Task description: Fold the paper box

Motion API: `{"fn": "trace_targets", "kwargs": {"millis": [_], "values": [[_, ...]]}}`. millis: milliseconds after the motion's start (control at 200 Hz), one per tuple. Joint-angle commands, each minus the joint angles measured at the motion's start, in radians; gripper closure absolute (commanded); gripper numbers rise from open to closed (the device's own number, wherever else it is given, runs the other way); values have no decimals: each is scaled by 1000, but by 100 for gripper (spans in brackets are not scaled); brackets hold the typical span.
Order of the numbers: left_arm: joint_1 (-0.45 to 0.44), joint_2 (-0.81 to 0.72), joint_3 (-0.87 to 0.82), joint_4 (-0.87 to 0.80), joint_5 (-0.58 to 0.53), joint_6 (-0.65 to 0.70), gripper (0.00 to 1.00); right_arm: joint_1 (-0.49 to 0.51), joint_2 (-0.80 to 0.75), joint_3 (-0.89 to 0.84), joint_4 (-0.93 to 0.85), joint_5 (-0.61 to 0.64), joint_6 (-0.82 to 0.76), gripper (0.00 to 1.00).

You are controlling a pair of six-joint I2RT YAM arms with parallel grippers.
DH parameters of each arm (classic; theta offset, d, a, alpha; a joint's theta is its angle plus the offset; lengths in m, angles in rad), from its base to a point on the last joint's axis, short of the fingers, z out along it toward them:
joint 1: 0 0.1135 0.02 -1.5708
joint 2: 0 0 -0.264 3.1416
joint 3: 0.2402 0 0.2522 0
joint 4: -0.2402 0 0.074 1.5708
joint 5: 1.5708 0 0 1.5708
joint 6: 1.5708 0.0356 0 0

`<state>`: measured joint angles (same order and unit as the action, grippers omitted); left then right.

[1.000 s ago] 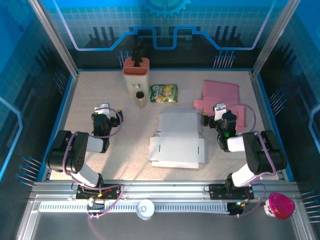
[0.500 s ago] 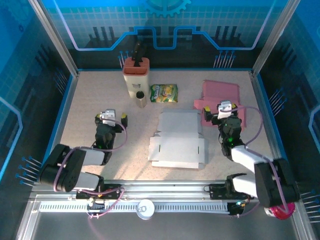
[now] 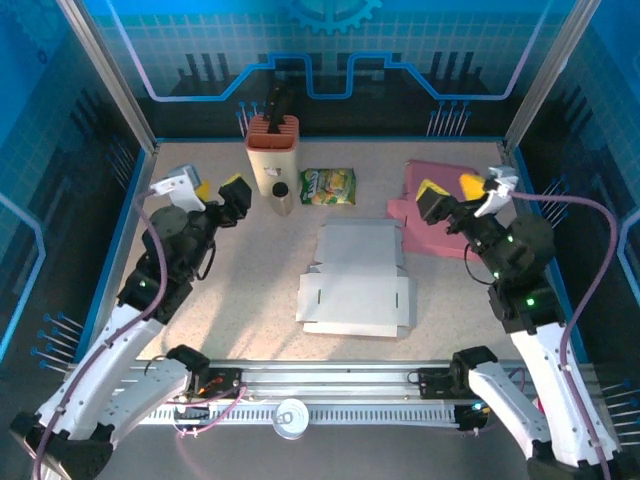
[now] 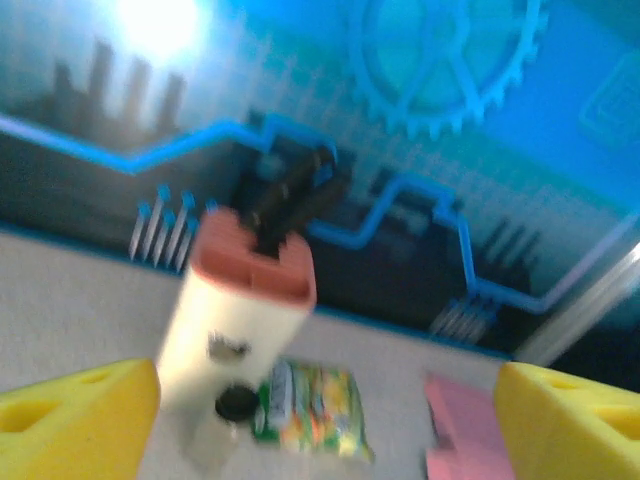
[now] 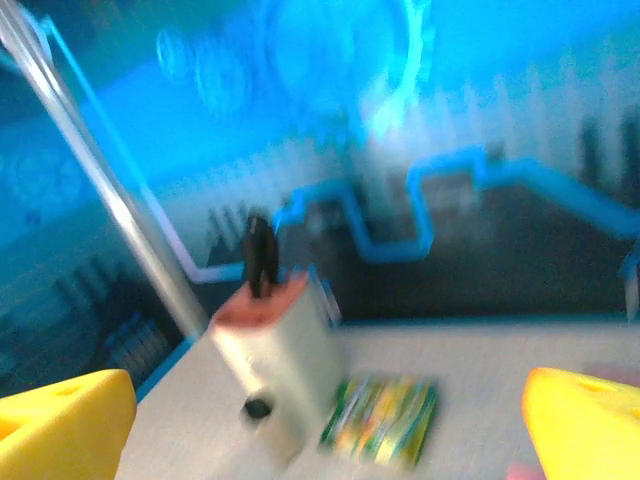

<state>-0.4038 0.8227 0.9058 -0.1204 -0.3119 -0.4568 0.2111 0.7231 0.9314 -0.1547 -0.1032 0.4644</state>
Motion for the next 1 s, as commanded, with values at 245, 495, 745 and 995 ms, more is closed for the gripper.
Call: {"fn": "trace_targets", "kwargs": {"millis": [245,495,745,995], "values": [[-396,161,-157,-325,104,-534,35,246,82,-21,-534,56,238,23],[-481,369,-136,-275,108,-524,36,263,67,-248,-459,3,359,25],[-487,509,-121,-189,152,-537,37,281,37,-380,-424,32,459,25],[-427,592,-109,-126,207,-507,38,193,151,-434,-306,-23,430,25]]}}
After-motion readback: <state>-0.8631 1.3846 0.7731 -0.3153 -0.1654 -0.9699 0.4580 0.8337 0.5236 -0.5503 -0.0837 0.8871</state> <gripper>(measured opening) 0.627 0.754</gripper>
